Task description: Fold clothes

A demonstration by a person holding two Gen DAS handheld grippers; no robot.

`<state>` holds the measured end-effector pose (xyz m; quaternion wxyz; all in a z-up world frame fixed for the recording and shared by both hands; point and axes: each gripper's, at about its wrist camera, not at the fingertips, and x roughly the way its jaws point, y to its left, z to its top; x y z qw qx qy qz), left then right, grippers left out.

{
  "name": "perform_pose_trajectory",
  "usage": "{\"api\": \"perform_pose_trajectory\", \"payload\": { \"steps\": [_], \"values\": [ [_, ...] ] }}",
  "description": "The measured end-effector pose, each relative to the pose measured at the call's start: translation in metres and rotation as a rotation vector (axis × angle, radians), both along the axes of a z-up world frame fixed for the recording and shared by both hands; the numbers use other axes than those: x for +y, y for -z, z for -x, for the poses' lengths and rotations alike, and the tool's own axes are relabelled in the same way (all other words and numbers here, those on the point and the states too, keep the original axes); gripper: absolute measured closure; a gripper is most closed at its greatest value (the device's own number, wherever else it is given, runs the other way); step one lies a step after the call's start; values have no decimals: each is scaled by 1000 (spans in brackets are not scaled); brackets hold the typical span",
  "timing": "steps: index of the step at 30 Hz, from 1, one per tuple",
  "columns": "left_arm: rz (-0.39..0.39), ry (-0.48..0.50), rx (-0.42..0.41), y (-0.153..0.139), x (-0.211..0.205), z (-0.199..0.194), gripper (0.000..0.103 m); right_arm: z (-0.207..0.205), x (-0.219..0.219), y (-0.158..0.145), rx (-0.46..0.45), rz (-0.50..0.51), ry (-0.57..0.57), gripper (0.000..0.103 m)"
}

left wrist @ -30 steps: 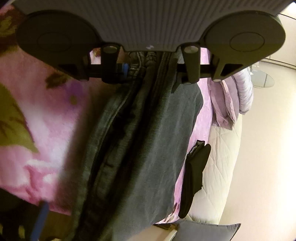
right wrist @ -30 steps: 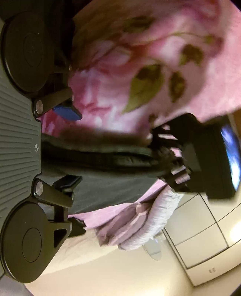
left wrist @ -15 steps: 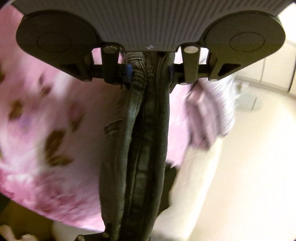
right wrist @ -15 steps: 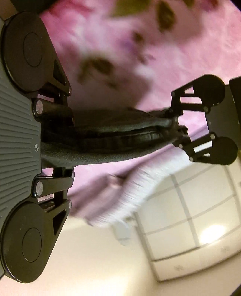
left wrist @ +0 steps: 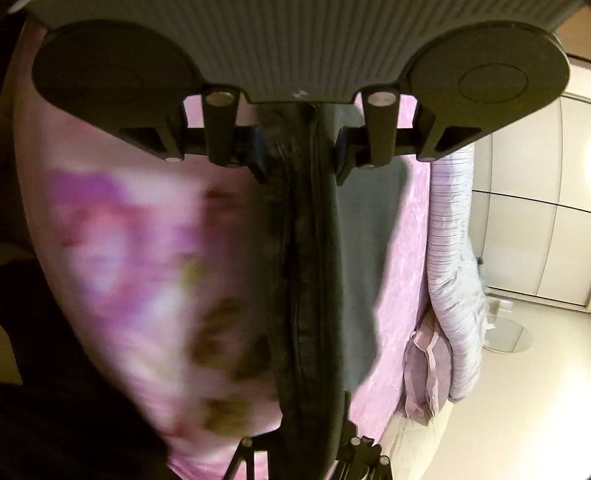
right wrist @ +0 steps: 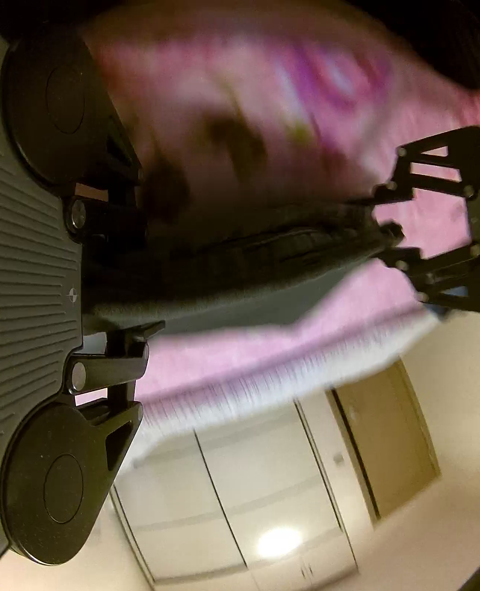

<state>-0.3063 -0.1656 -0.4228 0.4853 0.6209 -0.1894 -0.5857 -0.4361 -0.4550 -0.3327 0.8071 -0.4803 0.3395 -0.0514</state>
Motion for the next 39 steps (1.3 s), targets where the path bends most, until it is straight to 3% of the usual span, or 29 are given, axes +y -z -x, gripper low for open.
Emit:
{"api": "perform_pose_trajectory", "payload": {
  "steps": [6, 11, 14, 17, 22, 26, 29, 34, 36, 39],
  "values": [
    [52, -89, 106, -13, 6, 17, 70, 35, 8, -4, -16, -62, 128, 67],
    [64, -204, 256, -42, 50, -25, 70, 61, 23, -11, -59, -135, 214, 64],
    [114, -258, 415, -75, 61, -42, 70, 92, 38, -26, -192, -306, 264, 64],
    [159, -276, 485, -100, 48, -56, 68, 103, 37, -48, -318, -415, 300, 64],
    [156, -266, 568, -110, -27, -74, 66, 80, -15, -71, -418, -609, 427, 64],
    [84, -316, 690, -96, -91, -104, 72, 43, -76, -87, -448, -811, 546, 64],
    [58, -399, 710, -69, -130, -125, 75, 1, -115, -88, -425, -923, 582, 64],
    [101, -460, 825, -49, -142, -154, 71, -52, -155, -69, -366, -974, 577, 64],
    [116, -449, 831, -46, -138, -155, 71, -59, -172, -57, -352, -996, 590, 64],
    [116, -461, 878, -47, -137, -162, 71, -45, -194, -48, -414, -998, 644, 65]
  ]
}}
